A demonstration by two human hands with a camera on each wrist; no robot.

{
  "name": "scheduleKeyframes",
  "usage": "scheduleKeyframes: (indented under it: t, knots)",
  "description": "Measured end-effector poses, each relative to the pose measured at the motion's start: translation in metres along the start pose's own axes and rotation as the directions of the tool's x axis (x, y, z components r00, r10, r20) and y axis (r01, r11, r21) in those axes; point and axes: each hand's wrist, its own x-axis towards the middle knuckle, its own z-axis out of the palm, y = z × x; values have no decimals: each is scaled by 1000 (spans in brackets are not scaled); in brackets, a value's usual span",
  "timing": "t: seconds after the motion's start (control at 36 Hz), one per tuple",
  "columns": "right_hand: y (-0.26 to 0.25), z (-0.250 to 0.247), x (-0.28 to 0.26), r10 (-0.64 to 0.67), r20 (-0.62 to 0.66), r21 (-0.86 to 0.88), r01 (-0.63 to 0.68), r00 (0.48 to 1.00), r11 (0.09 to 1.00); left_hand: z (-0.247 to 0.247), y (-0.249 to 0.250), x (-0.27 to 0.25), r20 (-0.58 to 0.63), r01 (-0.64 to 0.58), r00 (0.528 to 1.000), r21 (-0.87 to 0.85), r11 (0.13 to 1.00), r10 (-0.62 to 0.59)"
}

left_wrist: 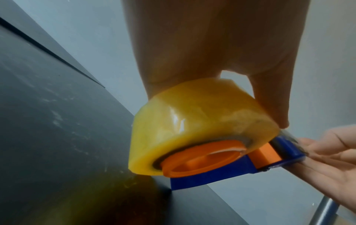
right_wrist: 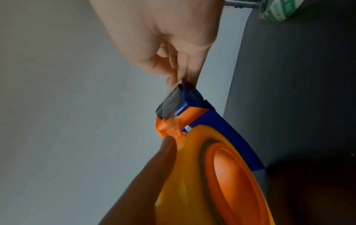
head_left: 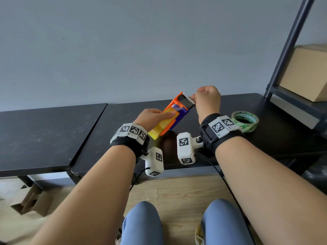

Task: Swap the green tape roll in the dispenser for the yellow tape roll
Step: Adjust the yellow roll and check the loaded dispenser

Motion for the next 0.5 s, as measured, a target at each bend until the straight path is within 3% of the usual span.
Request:
scheduleKeyframes:
  t: [0.5]
  knots:
    - [1, 0, 0, 12, -19, -9, -12, 1000, 1000, 9, 5, 10, -97, -17, 995, 72, 997, 24]
